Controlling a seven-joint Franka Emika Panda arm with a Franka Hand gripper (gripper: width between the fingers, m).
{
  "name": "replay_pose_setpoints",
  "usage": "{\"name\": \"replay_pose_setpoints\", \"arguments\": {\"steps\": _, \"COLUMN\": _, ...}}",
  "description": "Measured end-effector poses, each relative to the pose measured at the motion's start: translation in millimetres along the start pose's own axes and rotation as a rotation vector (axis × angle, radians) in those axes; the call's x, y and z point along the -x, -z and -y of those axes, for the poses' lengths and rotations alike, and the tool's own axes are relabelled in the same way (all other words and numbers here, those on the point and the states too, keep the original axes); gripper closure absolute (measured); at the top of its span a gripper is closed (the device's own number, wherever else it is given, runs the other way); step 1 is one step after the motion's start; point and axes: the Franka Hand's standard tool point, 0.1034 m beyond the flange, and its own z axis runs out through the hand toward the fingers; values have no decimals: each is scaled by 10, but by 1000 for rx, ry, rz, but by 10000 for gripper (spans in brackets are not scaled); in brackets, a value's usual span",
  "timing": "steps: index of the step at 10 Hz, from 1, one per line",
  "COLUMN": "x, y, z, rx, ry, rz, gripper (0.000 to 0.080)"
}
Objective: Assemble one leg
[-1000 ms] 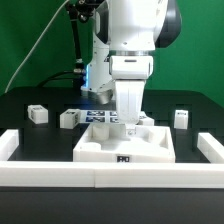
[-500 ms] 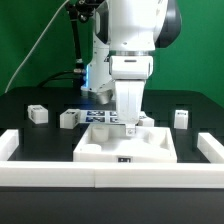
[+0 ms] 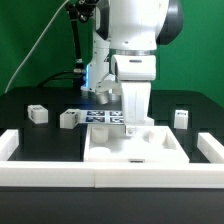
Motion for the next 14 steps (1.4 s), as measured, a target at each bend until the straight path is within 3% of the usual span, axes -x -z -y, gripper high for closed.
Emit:
{"name": "replay_pose_setpoints", "arguments": {"steps": 4, "x": -4, "y": -4, "z": -3, "rx": -12, "ry": 1, "rz": 2, "gripper": 742}}
{"name": "replay_pose_setpoints", "arguments": {"steps": 7, "x": -216, "y": -23, "z": -62, "rx": -29, "ry": -6, "rz": -11, "gripper": 742}}
{"name": "replay_pose_setpoints", "arguments": {"steps": 10, "x": -486, "y": -54, "z": -127, "rx": -19, "ry": -8, "rz": -33, "gripper": 742}}
{"name": "replay_pose_setpoints", "arguments": {"steps": 14, "x": -530, "y": -55, "z": -127, "rx": -34, "ry": -30, "rz": -27, "gripper": 742}}
